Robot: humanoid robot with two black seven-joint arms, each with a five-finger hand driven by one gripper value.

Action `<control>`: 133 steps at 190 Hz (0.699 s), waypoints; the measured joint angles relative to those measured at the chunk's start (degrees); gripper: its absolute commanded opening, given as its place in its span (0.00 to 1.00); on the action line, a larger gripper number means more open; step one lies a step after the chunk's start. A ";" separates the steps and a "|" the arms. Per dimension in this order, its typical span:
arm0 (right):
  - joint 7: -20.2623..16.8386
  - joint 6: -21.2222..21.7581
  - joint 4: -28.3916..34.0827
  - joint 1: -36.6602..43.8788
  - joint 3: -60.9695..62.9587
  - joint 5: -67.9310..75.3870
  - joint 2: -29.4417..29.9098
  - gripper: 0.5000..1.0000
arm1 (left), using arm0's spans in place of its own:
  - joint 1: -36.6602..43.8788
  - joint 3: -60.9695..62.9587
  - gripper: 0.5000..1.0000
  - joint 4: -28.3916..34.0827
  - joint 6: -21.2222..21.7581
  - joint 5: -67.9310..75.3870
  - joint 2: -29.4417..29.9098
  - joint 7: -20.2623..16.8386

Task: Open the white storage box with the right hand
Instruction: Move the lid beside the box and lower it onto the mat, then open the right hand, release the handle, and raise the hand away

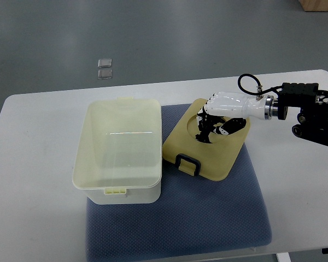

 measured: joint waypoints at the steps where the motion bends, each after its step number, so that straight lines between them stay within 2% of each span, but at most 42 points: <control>1: 0.00 0.00 0.00 -0.02 0.00 0.00 0.01 0.04 | 0.00 0.00 1.00 0.00 0.00 0.00 0.00 0.00; 4: 0.00 0.00 0.00 -0.08 0.00 0.00 0.03 0.12 | 0.00 0.00 1.00 0.00 0.00 0.00 0.00 0.00; 5: 0.00 0.00 0.00 -0.10 0.00 0.00 0.03 0.12 | 0.01 0.00 1.00 0.00 0.00 0.00 0.00 0.00; 6: 0.00 0.00 0.00 -0.13 0.00 0.00 0.04 0.18 | 0.01 0.00 1.00 0.00 0.00 0.00 0.00 0.00; 7: 0.00 0.00 0.00 -0.14 0.00 0.00 0.04 0.18 | 0.01 0.00 1.00 0.00 0.00 0.00 0.00 0.00; 8: 0.00 0.00 0.00 -0.16 0.00 0.00 0.05 0.23 | 0.01 0.00 1.00 0.00 0.00 0.00 0.00 0.00; 9: 0.00 0.00 0.00 -0.17 0.01 0.00 0.05 0.23 | 0.01 0.00 1.00 0.00 0.00 0.00 0.00 0.00; 10: 0.00 0.00 0.00 -0.19 0.01 0.00 0.05 0.30 | 0.01 0.00 1.00 0.00 0.00 0.00 0.00 0.00; 11: 0.00 -0.01 0.00 -0.20 0.02 0.00 0.05 0.30 | 0.01 0.00 1.00 0.00 0.00 0.00 0.00 0.00; 12: 0.00 -0.01 0.00 -0.22 0.03 0.01 0.05 0.38 | 0.01 0.00 1.00 0.00 0.00 0.00 0.00 0.00; 13: 0.00 -0.01 -0.01 -0.24 0.04 0.01 0.05 0.38 | 0.01 0.00 1.00 0.00 0.00 0.00 0.00 0.00; 14: 0.00 -0.01 -0.01 -0.26 0.06 0.02 0.05 0.45 | 0.01 0.00 1.00 0.00 0.00 0.00 0.00 0.00; 15: 0.00 -0.02 -0.02 -0.30 0.09 0.04 0.05 0.45 | 0.01 0.00 1.00 0.00 0.00 0.00 0.00 0.00; 16: 0.00 -0.03 -0.03 -0.32 0.11 0.06 0.05 0.54 | 0.01 0.00 1.00 0.00 0.00 0.00 0.00 0.00; 17: 0.00 -0.03 -0.03 -0.34 0.13 0.08 0.05 0.54 | 0.01 0.00 1.00 0.00 0.00 0.00 0.00 0.00; 18: 0.00 -0.03 -0.04 -0.37 0.15 0.10 0.04 0.60 | 0.01 0.00 1.00 0.00 0.00 0.00 0.00 0.00; 24: 0.00 -0.06 -0.08 -0.60 0.31 0.29 0.00 0.68 | 0.01 0.00 1.00 0.00 0.00 0.00 0.00 0.00; 49: 0.00 -0.08 -0.11 -1.62 0.60 1.03 0.05 0.71 | 0.00 0.00 1.00 0.01 0.00 0.00 0.00 0.00; 93: 0.00 -0.08 0.14 -2.12 1.22 1.40 0.11 0.72 | 0.01 0.00 1.00 0.01 0.00 0.00 0.00 0.00; 133: 0.00 0.57 0.16 -3.94 8.78 1.64 -0.47 0.72 | 0.02 0.00 1.00 0.04 -0.03 0.00 0.00 0.00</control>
